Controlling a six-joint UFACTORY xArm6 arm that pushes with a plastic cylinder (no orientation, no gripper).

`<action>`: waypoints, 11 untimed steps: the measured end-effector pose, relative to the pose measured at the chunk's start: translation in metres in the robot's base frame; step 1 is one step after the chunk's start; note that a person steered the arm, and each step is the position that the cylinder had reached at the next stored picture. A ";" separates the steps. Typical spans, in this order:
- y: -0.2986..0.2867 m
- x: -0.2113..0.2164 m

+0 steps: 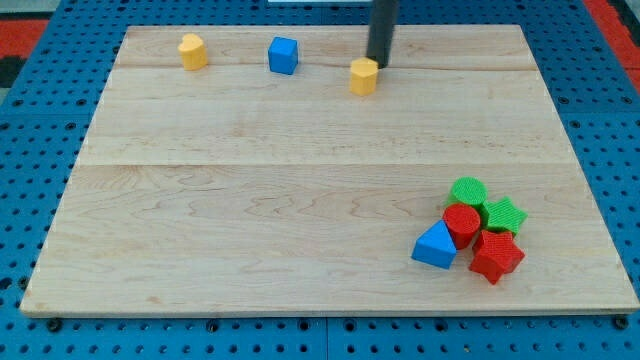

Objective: Push the hexagon into the group of blocks

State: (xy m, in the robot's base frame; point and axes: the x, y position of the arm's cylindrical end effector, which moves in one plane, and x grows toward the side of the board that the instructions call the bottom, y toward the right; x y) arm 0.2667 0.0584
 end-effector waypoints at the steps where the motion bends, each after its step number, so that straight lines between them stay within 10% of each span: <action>1: -0.006 -0.001; 4: 0.032 0.150; 11: -0.035 0.186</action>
State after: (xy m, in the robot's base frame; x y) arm 0.4530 0.0230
